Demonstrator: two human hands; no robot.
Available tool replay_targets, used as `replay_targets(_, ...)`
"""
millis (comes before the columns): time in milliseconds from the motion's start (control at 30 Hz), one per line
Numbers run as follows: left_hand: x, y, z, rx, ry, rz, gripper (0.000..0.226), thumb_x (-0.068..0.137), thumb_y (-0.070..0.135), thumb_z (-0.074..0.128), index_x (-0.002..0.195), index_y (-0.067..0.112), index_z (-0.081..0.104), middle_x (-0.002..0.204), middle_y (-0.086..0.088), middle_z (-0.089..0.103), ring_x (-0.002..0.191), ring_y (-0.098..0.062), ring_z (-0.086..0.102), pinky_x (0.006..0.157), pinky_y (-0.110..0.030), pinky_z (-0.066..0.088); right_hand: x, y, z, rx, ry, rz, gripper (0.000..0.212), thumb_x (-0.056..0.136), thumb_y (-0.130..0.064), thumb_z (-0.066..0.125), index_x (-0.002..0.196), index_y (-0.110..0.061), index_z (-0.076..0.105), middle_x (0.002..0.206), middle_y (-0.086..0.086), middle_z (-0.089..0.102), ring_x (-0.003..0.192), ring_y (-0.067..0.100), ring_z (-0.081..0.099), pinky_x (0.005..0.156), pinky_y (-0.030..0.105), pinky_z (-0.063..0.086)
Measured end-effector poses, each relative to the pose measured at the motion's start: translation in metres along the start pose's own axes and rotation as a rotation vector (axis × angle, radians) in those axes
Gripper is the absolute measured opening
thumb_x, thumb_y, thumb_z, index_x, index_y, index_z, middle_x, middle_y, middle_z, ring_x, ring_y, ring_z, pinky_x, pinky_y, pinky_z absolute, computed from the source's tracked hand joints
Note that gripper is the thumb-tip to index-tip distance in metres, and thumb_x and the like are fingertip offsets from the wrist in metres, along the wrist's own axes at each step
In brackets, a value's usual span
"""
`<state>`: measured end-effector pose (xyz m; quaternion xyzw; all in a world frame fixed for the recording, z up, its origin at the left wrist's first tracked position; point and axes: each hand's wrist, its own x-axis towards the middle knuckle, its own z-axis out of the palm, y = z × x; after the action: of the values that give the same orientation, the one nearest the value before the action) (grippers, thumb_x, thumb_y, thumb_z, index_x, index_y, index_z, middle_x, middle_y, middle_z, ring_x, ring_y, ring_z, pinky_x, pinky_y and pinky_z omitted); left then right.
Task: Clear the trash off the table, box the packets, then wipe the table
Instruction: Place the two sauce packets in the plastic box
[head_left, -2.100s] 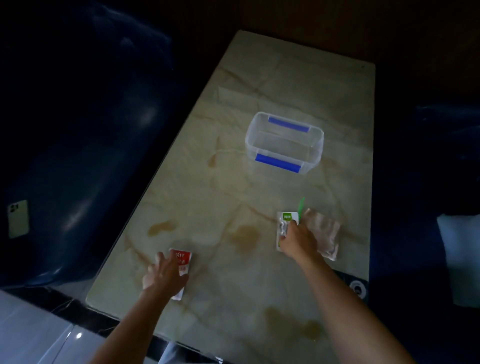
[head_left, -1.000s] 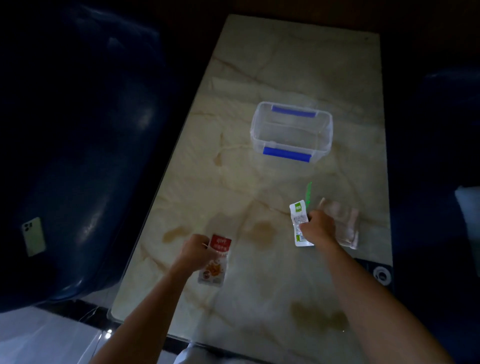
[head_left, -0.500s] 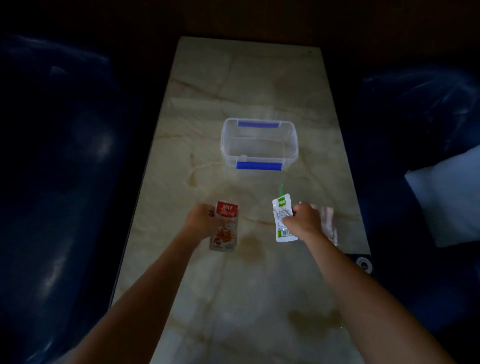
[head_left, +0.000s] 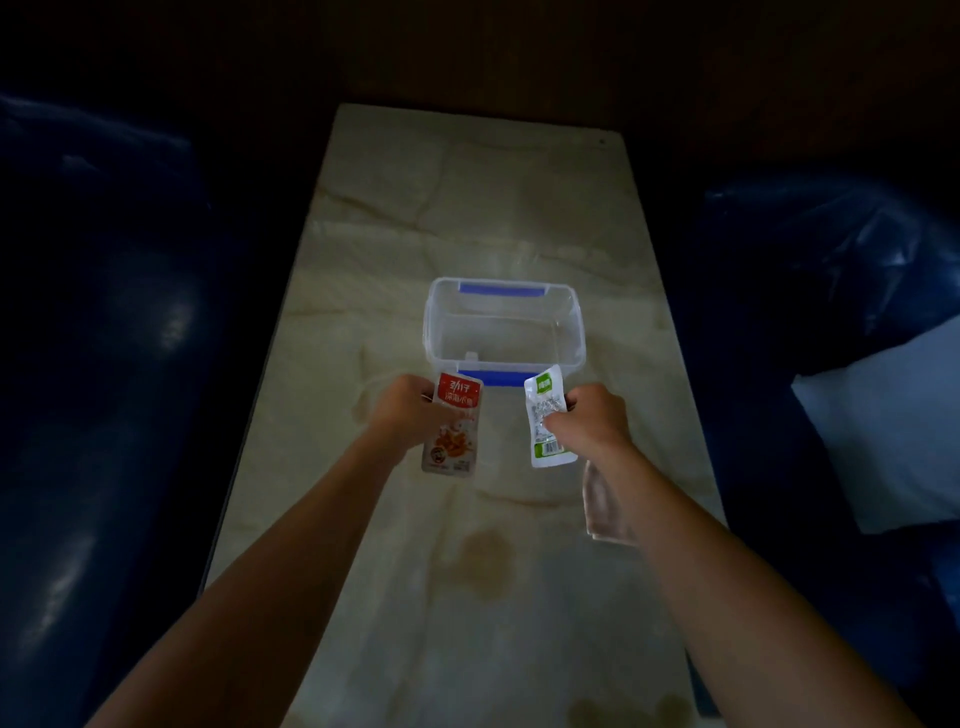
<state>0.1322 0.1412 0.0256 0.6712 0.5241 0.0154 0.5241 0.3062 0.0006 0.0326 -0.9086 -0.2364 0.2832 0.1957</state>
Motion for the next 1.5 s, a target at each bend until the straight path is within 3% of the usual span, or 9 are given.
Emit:
replay_targets(233,0.042,0.038,0.012,-0.043,0.02,-0.023,0.021,0.079,0.014,0.076,0.098,0.008,0.07,0.093,-0.005,0.072,0.083,-0.019,0.069,0.074,-0.034,0.057,0.054,-0.022,-0.017,0.055,-0.036,-0.059,0.015,0.082,-0.013,0.068,0.094,-0.01,0.076,0.091,0.005,0.074,0.074,0.017,0.066,0.045,0.017,0.039)
replay_targets(533,0.111,0.085,0.022,0.009,0.056,0.015,0.014,0.085,0.013,0.07,0.098,0.01,0.067,0.08,0.004,0.067,0.085,-0.016,0.068,0.083,-0.035,0.058,0.124,-0.041,-0.028,0.113,-0.024,-0.018,0.019,0.076,-0.012,0.065,0.058,-0.012,0.06,0.059,0.001,0.061,0.059,0.017,0.058,0.047,0.021,0.035)
replay_targets(633,0.139,0.089,0.021,0.026,0.047,0.001,0.012,0.084,0.016,0.069,0.095,0.01,0.069,0.09,-0.003,0.073,0.086,-0.018,0.071,0.085,-0.04,0.059,0.148,-0.046,-0.025,0.128,-0.016,-0.012,0.016,0.076,-0.013,0.066,0.06,-0.012,0.063,0.07,0.005,0.07,0.069,0.023,0.066,0.05,0.022,0.041)
replay_targets(733,0.166,0.088,0.023,0.048,0.036,-0.006,0.013,0.083,0.019,0.071,0.092,0.01,0.07,0.089,-0.005,0.075,0.083,-0.018,0.073,0.083,-0.042,0.06,0.171,-0.05,-0.015,0.135,-0.02,-0.009,0.01,0.075,-0.015,0.066,0.07,-0.007,0.071,0.077,0.008,0.074,0.076,0.025,0.071,0.064,0.033,0.059)
replay_targets(833,0.186,0.086,0.028,0.089,0.039,-0.037,0.013,0.084,0.02,0.071,0.09,0.009,0.07,0.088,-0.006,0.074,0.08,-0.018,0.072,0.081,-0.039,0.061,0.187,-0.052,-0.002,0.13,-0.045,-0.003,0.011,0.076,-0.02,0.071,0.071,-0.01,0.071,0.079,0.008,0.074,0.077,0.025,0.072,0.073,0.042,0.062)
replay_targets(1000,0.209,0.078,0.041,0.171,0.057,-0.055,0.012,0.084,0.022,0.073,0.085,0.01,0.071,0.082,-0.003,0.073,0.075,-0.014,0.07,0.076,-0.033,0.061,0.203,-0.046,0.015,0.12,-0.091,0.025,0.011,0.081,-0.018,0.071,0.076,-0.008,0.073,0.074,0.006,0.071,0.064,0.015,0.065,0.048,0.022,0.044)
replay_targets(1133,0.218,0.072,0.051,0.234,0.015,-0.047,0.013,0.084,0.025,0.072,0.088,0.012,0.07,0.085,-0.003,0.073,0.078,-0.014,0.07,0.074,-0.03,0.059,0.212,-0.041,0.025,0.088,-0.122,0.032,0.009,0.08,-0.015,0.071,0.08,-0.006,0.072,0.076,0.008,0.071,0.069,0.02,0.067,0.052,0.024,0.047)
replay_targets(1267,0.22,0.068,0.054,0.272,0.014,-0.028,0.017,0.085,0.028,0.072,0.089,0.011,0.07,0.085,-0.003,0.073,0.068,-0.007,0.064,0.053,-0.016,0.043,0.218,-0.039,0.032,0.048,-0.135,0.02,0.005,0.078,-0.013,0.069,0.079,-0.008,0.069,0.082,0.01,0.072,0.078,0.025,0.069,0.056,0.029,0.049)
replay_targets(1500,0.216,0.067,0.054,0.343,0.046,-0.007,0.016,0.088,0.027,0.066,0.087,0.011,0.065,0.078,-0.002,0.068,0.067,-0.009,0.063,0.053,-0.018,0.044,0.215,-0.035,0.032,-0.034,-0.108,0.013,0.011,0.082,-0.009,0.072,0.091,-0.007,0.066,0.09,0.01,0.07,0.081,0.024,0.069,0.051,0.025,0.045)
